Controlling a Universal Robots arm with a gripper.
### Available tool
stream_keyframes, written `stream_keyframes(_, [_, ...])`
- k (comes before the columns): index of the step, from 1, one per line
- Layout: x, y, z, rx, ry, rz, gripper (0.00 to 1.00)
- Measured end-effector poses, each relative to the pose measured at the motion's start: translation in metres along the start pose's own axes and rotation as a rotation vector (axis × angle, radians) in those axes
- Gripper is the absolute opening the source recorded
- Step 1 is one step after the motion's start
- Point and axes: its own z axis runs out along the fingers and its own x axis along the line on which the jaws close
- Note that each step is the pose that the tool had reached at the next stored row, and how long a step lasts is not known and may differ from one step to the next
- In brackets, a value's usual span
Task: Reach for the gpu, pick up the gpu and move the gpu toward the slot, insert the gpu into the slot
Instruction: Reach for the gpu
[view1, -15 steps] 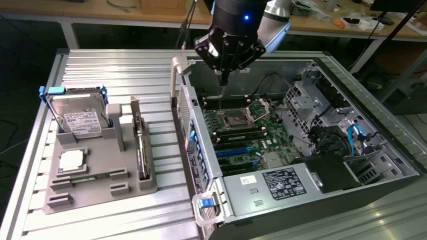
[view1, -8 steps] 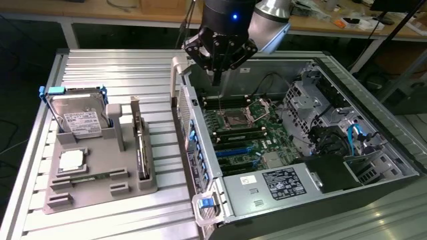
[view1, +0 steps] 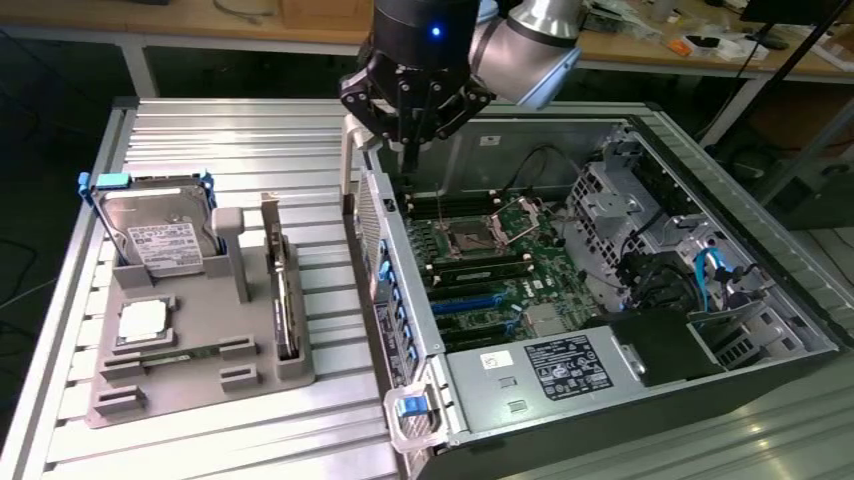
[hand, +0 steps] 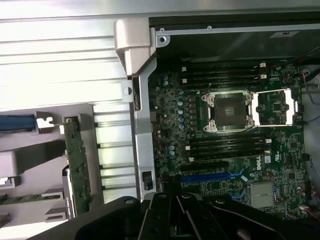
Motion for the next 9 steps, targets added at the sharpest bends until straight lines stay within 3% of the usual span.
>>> stream_keyframes(9, [0.027, -0.002, -0.002, -0.0006, -0.0091, -0.001, 0.11])
